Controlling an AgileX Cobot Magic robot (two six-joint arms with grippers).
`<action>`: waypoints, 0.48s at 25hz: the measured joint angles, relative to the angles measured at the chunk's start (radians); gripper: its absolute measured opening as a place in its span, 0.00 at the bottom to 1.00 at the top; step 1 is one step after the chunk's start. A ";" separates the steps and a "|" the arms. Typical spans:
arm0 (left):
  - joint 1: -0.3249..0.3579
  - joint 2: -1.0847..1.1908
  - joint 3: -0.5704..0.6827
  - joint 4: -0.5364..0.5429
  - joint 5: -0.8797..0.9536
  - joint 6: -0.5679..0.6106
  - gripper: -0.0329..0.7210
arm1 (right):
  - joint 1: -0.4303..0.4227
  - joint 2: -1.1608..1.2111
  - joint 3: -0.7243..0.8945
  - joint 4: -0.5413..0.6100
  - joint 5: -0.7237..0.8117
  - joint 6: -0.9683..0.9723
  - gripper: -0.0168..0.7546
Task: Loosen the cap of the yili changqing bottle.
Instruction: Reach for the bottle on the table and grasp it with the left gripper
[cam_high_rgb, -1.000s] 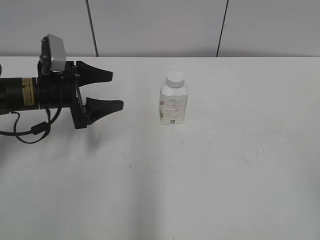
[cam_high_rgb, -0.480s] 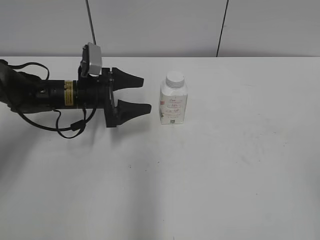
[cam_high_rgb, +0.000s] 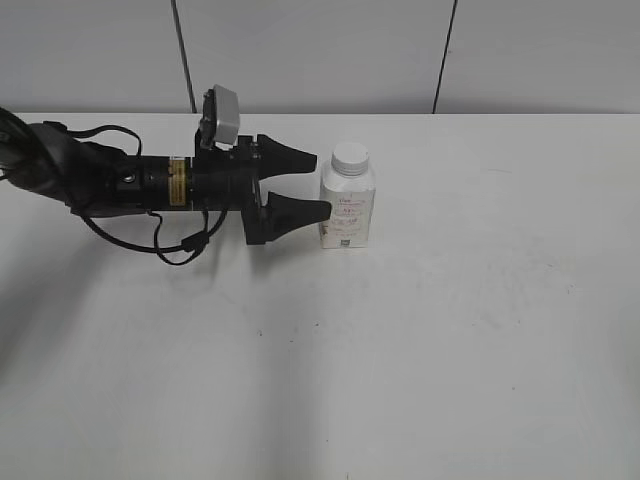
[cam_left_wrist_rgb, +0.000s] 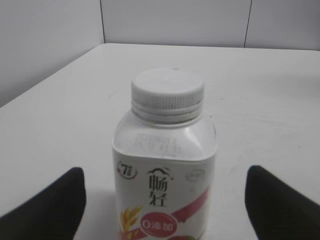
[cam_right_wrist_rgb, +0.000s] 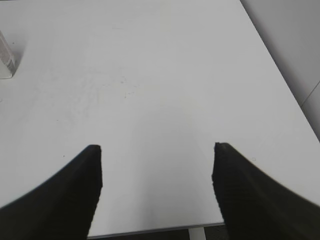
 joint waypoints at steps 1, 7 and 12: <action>-0.005 0.005 -0.009 0.000 0.000 -0.005 0.83 | 0.000 0.000 0.000 0.000 0.000 0.000 0.73; -0.035 0.058 -0.074 0.002 0.001 -0.036 0.83 | 0.000 0.000 0.000 0.000 0.000 0.000 0.73; -0.060 0.092 -0.109 -0.006 0.004 -0.054 0.83 | 0.000 0.000 0.000 0.000 0.000 0.000 0.73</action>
